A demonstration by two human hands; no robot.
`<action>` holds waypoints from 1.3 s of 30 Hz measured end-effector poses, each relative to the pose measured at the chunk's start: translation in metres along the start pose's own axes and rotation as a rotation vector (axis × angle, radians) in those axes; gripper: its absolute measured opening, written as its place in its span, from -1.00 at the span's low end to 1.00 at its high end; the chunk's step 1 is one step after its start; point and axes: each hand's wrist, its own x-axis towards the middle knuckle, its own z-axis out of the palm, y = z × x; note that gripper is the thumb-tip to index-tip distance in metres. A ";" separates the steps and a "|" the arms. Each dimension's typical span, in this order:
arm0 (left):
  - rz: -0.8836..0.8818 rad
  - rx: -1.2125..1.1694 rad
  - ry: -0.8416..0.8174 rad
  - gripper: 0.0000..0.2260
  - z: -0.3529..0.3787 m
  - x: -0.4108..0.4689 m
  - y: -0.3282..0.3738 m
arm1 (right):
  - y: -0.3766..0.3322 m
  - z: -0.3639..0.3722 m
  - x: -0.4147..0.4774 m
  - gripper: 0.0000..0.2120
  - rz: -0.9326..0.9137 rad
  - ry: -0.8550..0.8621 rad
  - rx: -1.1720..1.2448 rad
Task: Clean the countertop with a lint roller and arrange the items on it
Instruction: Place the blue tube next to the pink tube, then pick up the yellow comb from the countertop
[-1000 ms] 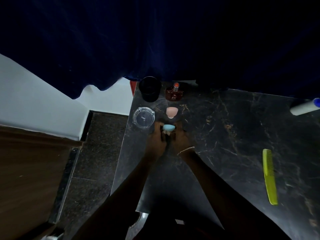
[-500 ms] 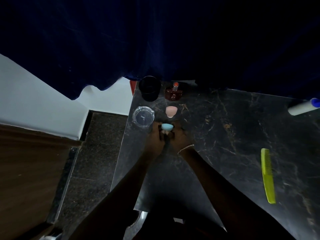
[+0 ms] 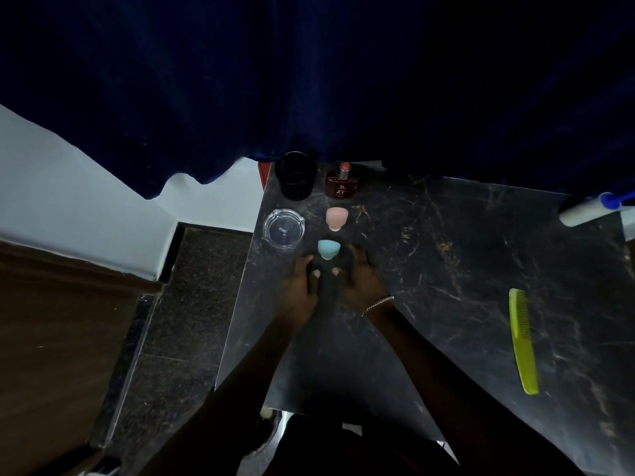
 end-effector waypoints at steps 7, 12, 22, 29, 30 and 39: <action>0.347 0.401 0.043 -0.56 0.012 -0.040 -0.006 | 0.028 -0.020 -0.054 -0.31 -0.112 0.087 -0.308; 0.454 0.515 -0.037 -0.51 0.039 -0.054 0.004 | 0.053 -0.040 -0.092 -0.30 -0.118 0.144 -0.471; 0.537 0.579 -0.156 -0.46 0.137 -0.071 0.087 | 0.134 -0.121 -0.135 -0.31 0.036 0.231 -0.459; 0.551 0.542 -0.200 -0.46 0.223 -0.093 0.153 | 0.198 -0.186 -0.160 -0.38 0.098 0.309 -0.405; 0.535 0.521 -0.214 -0.46 0.234 -0.098 0.161 | 0.205 -0.193 -0.162 -0.40 0.126 0.313 -0.388; -0.159 -0.154 -0.328 -0.61 0.312 -0.116 0.218 | 0.259 -0.235 -0.170 -0.70 0.518 0.252 0.026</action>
